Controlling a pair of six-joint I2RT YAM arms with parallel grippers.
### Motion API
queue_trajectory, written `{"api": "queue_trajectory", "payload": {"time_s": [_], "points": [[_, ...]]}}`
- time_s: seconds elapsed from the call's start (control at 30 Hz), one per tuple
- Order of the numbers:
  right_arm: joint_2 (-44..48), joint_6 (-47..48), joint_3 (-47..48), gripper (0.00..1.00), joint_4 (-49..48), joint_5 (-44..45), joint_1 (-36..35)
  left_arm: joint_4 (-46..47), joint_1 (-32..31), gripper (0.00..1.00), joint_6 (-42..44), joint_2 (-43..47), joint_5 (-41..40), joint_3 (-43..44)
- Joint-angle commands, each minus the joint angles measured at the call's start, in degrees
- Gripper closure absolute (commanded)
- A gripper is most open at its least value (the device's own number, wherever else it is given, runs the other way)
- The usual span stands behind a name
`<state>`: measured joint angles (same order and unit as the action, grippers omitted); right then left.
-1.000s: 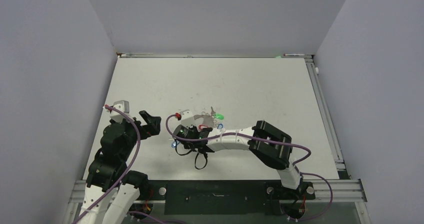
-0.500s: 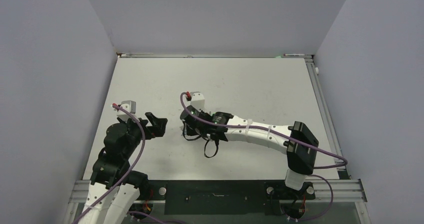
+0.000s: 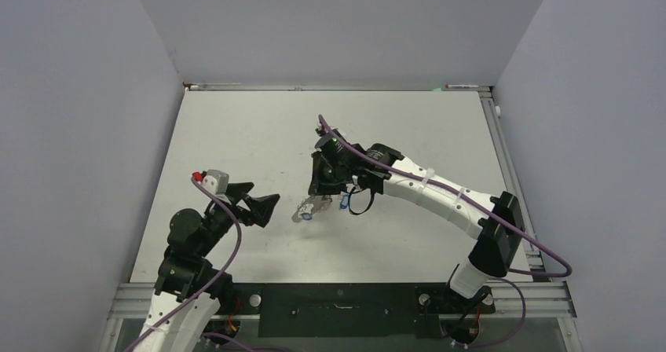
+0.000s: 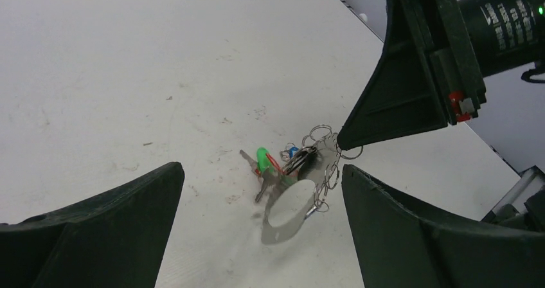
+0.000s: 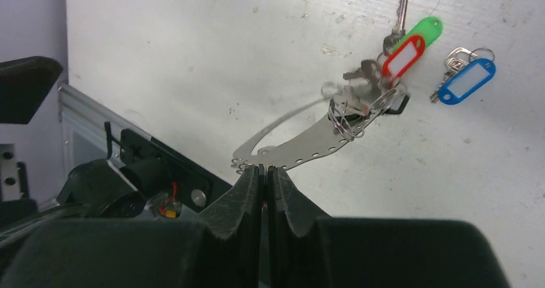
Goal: Put the keys on the keyring
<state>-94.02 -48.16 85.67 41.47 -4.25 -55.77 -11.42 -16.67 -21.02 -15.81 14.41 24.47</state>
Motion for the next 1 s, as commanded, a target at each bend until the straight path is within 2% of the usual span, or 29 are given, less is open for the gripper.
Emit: {"api": "queue_trajectory", "payload": {"time_s": [0.0, 0.17, 0.33, 0.73, 0.97], "points": [[4.6, 3.3, 5.2, 0.95, 2.9, -9.1, 0.6, 10.3, -2.0, 0.10, 6.0, 0.5, 7.3, 0.2], [6.0, 5.1, 6.2, 0.95, 4.8, -11.2, 0.8, 13.4, -7.3, 0.11, 12.6, -1.3, 13.1, 0.9], [7.1, 5.4, 6.8, 0.95, 5.4, -12.0, 0.7, 12.4, -10.5, 0.12, 17.4, -3.7, 15.7, 2.7], [7.5, 6.0, 6.3, 0.95, 4.2, -12.8, 0.7, 21.8, -14.2, 0.19, 11.7, -11.2, 18.3, 1.6], [6.8, 6.5, 6.5, 0.95, 3.4, -13.8, 0.7, 20.8, -16.5, 0.24, 14.6, -13.7, 15.3, 1.6]]}}
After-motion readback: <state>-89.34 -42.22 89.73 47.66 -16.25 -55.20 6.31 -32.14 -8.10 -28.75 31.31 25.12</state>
